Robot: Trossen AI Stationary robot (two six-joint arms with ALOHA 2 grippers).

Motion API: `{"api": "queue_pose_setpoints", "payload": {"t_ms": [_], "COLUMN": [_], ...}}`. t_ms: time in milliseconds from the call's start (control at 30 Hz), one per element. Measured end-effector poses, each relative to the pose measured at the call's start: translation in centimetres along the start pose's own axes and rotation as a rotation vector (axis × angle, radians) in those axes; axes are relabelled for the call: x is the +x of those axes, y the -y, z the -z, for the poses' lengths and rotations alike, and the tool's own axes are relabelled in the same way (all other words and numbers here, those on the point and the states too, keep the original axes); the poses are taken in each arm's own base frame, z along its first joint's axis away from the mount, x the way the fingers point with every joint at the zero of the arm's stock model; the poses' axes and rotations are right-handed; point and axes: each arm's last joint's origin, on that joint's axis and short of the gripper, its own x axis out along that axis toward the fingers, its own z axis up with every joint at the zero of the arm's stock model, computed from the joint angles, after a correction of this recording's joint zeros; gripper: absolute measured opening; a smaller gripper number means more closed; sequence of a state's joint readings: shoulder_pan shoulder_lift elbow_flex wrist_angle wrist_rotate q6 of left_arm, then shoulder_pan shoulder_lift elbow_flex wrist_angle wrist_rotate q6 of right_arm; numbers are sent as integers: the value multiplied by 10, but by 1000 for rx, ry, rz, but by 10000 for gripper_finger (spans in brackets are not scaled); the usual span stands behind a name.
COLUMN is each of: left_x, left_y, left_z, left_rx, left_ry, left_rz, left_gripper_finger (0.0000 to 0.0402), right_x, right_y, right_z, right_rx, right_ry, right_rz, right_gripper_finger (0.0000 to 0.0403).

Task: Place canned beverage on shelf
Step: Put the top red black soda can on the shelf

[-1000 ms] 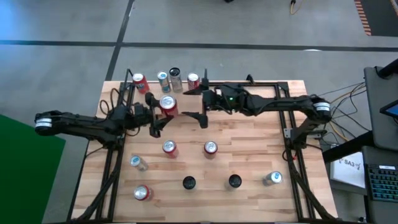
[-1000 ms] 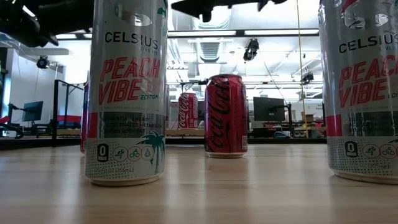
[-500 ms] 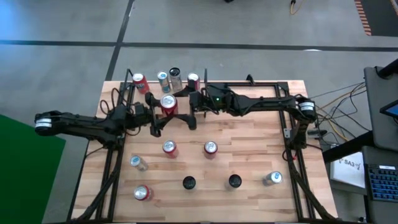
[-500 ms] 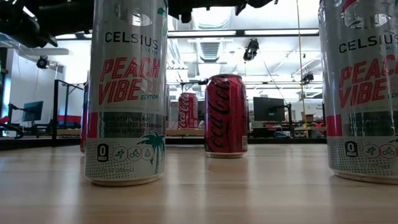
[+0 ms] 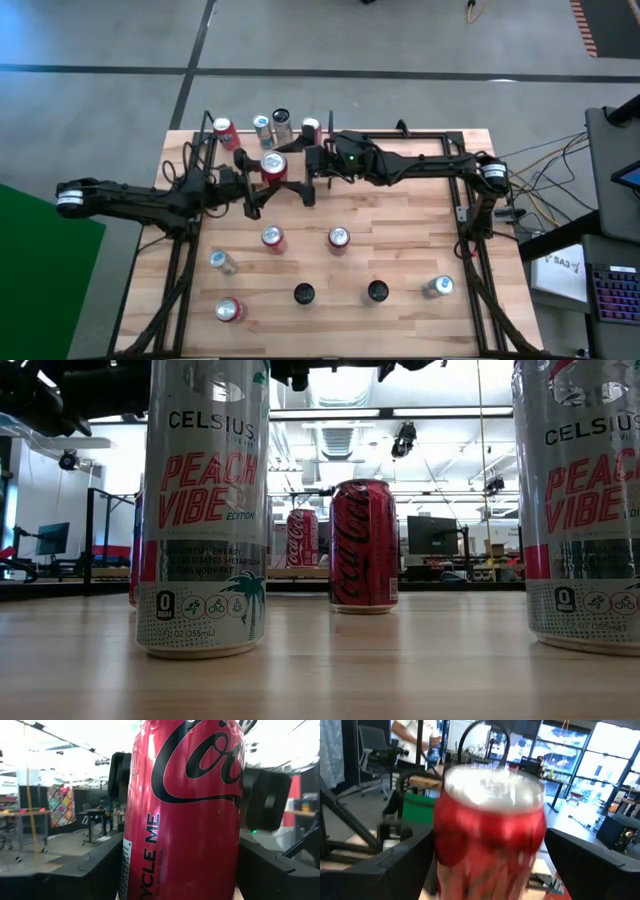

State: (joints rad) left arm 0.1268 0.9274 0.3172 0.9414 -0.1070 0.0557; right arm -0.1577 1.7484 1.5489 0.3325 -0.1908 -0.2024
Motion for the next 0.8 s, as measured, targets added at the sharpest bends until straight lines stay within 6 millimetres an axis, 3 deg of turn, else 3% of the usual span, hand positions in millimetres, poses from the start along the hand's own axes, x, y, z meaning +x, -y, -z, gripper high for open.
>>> {"api": "queue_pose_setpoints", "payload": {"t_ms": [433, 667, 800], "left_x": [0, 3, 3], "left_y": [0, 0, 0], "left_z": [0, 0, 1], "left_rx": [10, 11, 11], "left_ry": [-1, -1, -9], "left_rz": [-14, -15, -14], "left_gripper_finger": [301, 302, 302], "right_x": [0, 12, 13], "right_y": [1, -1, -1], "right_z": [-4, 18, 18], "right_rx": [22, 35, 29], "right_ry": [45, 16, 39], "right_rz": [13, 2, 8], "right_gripper_finger": [363, 363, 362]}}
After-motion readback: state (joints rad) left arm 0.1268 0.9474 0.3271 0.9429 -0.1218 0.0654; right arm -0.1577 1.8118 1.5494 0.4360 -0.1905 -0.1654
